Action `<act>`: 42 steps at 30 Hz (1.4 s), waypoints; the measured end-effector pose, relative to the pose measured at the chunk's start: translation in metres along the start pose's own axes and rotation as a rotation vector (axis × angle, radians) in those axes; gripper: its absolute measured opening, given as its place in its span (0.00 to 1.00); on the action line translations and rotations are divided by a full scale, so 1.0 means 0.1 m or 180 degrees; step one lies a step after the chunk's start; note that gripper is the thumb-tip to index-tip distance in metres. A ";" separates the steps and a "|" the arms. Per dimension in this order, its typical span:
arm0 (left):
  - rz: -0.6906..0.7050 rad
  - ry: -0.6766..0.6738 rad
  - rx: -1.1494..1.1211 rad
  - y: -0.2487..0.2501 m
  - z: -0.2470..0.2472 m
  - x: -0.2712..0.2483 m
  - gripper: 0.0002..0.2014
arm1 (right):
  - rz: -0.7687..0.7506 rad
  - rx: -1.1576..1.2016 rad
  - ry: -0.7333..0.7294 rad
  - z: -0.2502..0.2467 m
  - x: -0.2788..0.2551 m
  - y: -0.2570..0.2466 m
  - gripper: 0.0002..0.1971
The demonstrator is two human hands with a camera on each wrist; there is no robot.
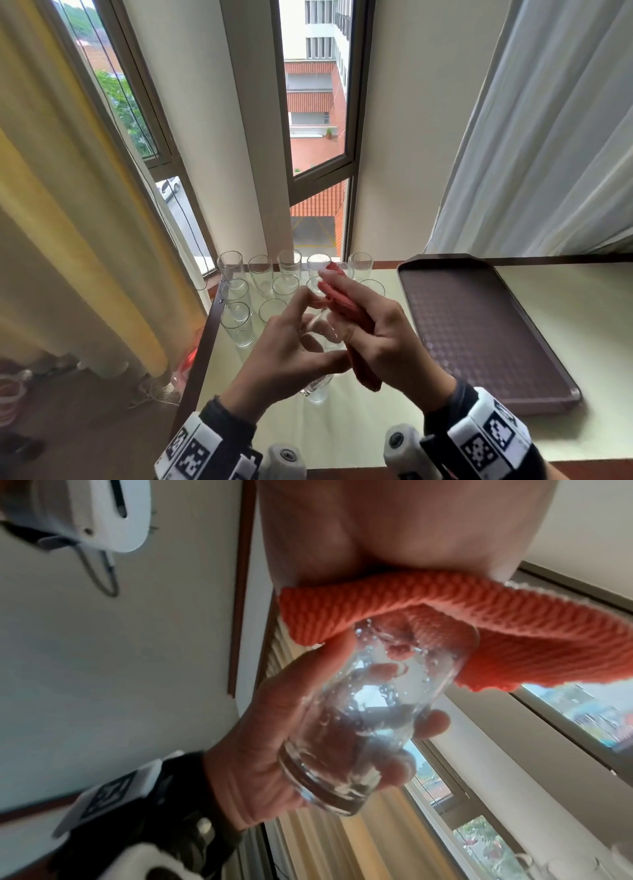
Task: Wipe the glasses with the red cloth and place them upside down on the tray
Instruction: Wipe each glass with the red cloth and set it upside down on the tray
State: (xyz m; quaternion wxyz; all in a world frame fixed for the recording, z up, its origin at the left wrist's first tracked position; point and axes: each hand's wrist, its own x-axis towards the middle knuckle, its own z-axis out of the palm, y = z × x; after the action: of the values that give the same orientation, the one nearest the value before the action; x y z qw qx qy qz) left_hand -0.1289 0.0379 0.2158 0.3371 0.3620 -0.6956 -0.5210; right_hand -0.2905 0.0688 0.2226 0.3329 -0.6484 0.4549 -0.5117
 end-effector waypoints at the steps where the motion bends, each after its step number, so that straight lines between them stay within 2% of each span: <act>1: -0.0005 -0.0016 0.0103 0.02 0.00 0.01 0.29 | 0.0160 0.0282 0.0082 0.00 0.02 0.02 0.21; 3: -0.0009 -0.0072 0.0325 0.08 -0.01 0.04 0.28 | 0.0498 0.0802 0.0344 0.03 0.05 0.08 0.13; 5: -0.0058 -0.0179 0.0462 0.11 -0.05 0.08 0.27 | 0.0767 0.1304 0.0493 0.09 0.05 0.13 0.12; 8: -0.0284 -0.0324 0.0510 0.12 -0.12 0.11 0.30 | 0.0947 0.1425 0.0854 0.16 0.02 0.16 0.11; 10: -0.0289 -0.0205 0.0478 0.11 -0.15 0.09 0.32 | 0.1080 0.1503 0.1141 0.15 0.01 0.16 0.06; 13: -0.0050 0.0335 0.0148 0.08 -0.15 0.07 0.31 | 0.1351 0.1971 0.1404 0.13 0.00 0.21 0.11; 15: 0.0201 0.0617 0.0228 0.07 -0.09 0.05 0.28 | 0.1367 0.2137 0.1395 0.12 -0.02 0.20 0.18; 16: 0.0249 0.0687 0.0260 0.07 -0.06 0.05 0.26 | 0.1290 0.2150 0.1353 0.13 -0.03 0.20 0.19; 20: -0.0223 0.0891 -0.0196 0.08 0.02 0.10 0.32 | 0.0649 0.1672 0.1359 0.20 -0.07 0.13 0.11; 22: -0.0222 0.0908 -0.0076 0.09 0.01 0.11 0.32 | 0.0543 0.1711 0.1364 0.21 -0.07 0.12 0.12; 24: 0.0157 0.0851 0.0303 0.12 0.01 0.09 0.28 | 0.0847 0.2023 0.1394 0.18 -0.04 0.15 0.15; 26: 0.0651 0.0808 0.1071 0.13 -0.01 0.09 0.26 | 0.1358 0.2414 0.1292 0.15 -0.02 0.20 0.22; 28: 0.0689 0.0802 0.1428 0.14 -0.02 0.11 0.27 | 0.1611 0.2640 0.1143 0.15 -0.02 0.22 0.25; 30: 0.0169 0.0793 0.0955 0.16 -0.03 0.15 0.30 | 0.1471 0.2380 0.1123 0.18 -0.03 0.22 0.22; 32: -0.0472 0.0780 0.0124 0.13 -0.03 0.18 0.33 | 0.1038 0.1734 0.1301 0.22 -0.05 0.19 0.13; 33: -0.0614 0.0784 -0.0143 0.11 -0.03 0.18 0.35 | 0.0826 0.1511 0.1342 0.23 -0.06 0.17 0.11; 35: -0.0490 0.0753 -0.0191 0.06 -0.03 0.17 0.36 | 0.0617 0.1483 0.1377 0.24 -0.07 0.14 0.11; 39: 0.0350 0.0629 0.0390 -0.01 -0.03 0.11 0.27 | 0.1335 0.2154 0.1391 0.16 0.00 0.15 0.15; 42: 0.0183 0.0809 -0.0040 -0.02 0.01 0.12 0.27 | 0.1304 0.1804 0.1327 0.17 0.03 0.13 0.14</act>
State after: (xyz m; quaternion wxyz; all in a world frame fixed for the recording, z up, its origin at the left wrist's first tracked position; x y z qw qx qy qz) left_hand -0.1357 0.0279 0.2151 0.4395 0.4030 -0.6541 -0.4654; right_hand -0.2766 0.0611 0.2076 0.4941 -0.3092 0.4734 -0.6604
